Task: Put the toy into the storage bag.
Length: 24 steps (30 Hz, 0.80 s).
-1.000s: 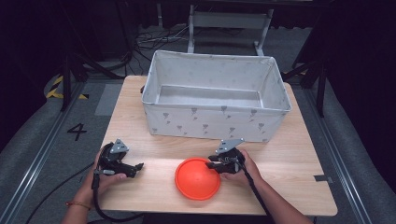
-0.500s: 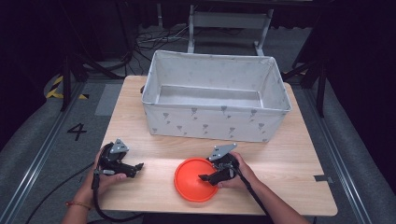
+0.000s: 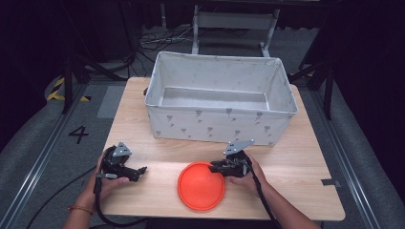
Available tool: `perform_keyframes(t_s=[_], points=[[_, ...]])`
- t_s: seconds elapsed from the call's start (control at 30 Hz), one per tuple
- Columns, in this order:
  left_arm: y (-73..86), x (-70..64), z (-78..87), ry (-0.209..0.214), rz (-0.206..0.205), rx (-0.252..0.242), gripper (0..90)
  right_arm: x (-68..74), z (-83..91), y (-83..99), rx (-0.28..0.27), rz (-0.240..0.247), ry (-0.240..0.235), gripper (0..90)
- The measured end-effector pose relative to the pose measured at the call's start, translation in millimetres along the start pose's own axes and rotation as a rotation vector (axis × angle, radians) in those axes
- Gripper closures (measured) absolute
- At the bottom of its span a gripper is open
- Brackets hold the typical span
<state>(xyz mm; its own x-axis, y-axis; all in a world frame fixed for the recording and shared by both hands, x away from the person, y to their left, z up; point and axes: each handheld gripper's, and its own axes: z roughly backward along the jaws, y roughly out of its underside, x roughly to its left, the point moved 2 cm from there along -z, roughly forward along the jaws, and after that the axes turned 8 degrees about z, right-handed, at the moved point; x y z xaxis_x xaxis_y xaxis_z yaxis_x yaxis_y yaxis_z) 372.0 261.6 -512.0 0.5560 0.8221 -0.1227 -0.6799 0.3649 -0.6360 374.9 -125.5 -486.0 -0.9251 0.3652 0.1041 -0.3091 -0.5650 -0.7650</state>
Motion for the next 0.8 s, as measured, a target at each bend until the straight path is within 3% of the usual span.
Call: perform_keyframes(t_s=[0.17, 0.3, 0.43, 0.8], points=[[0.0, 0.1, 0.0, 0.0, -0.001, 0.0, 0.2, 9.5, 18.0, -11.2, -0.036, 0.05, -0.006, 82.4], [-0.3, 0.5, 0.0, -0.002, -0.007, -0.002, 0.2, 16.9, 29.9, -17.6, -0.043, 0.106, 0.013, 82.5], [-0.2, 0.4, 0.0, -0.002, -0.006, -0.002, 0.2, 24.0, 47.4, -23.5, -0.03, 0.191, 0.055, 82.6], [-0.2, 0.3, 0.1, -0.002, -0.005, -0.001, 0.2, 17.8, 89.1, -29.6, -0.042, 0.245, 0.151, 82.7]])
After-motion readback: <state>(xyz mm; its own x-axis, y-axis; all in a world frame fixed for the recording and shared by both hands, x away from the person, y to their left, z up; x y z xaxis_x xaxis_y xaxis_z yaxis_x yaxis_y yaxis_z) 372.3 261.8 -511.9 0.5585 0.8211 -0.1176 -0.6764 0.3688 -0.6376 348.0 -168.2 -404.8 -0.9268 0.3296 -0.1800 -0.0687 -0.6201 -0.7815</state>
